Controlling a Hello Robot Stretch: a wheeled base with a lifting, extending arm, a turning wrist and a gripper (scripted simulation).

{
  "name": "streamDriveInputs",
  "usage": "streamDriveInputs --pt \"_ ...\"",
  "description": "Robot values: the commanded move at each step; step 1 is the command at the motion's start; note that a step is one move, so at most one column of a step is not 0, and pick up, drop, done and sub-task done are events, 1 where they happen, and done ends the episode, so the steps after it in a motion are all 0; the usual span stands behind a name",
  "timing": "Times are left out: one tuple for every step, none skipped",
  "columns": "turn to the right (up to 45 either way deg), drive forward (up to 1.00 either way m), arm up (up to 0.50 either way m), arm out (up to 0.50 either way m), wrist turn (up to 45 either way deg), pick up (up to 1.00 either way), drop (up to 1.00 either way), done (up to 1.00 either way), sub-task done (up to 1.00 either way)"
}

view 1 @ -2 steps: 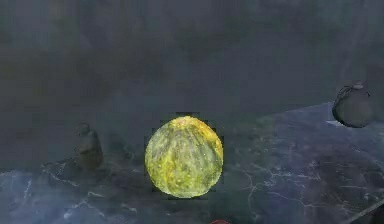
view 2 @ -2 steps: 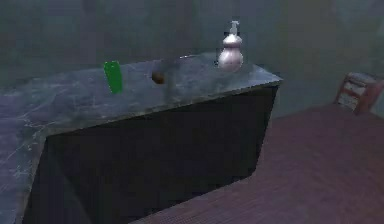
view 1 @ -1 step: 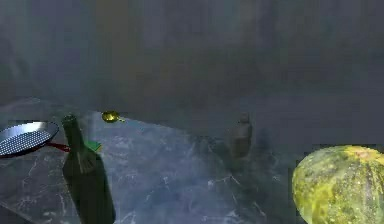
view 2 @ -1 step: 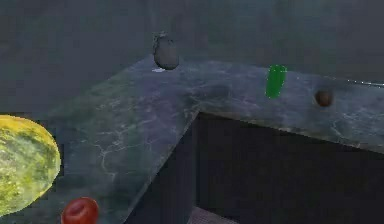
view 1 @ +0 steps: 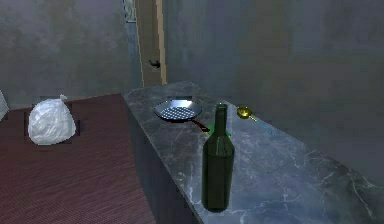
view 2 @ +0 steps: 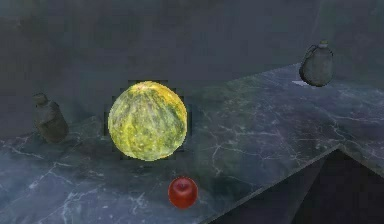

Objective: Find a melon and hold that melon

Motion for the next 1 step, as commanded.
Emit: streamDriveInputs --pt "0.0 0.00 0.50 0.00 0.0 0.00 0.00 0.00 0.00"
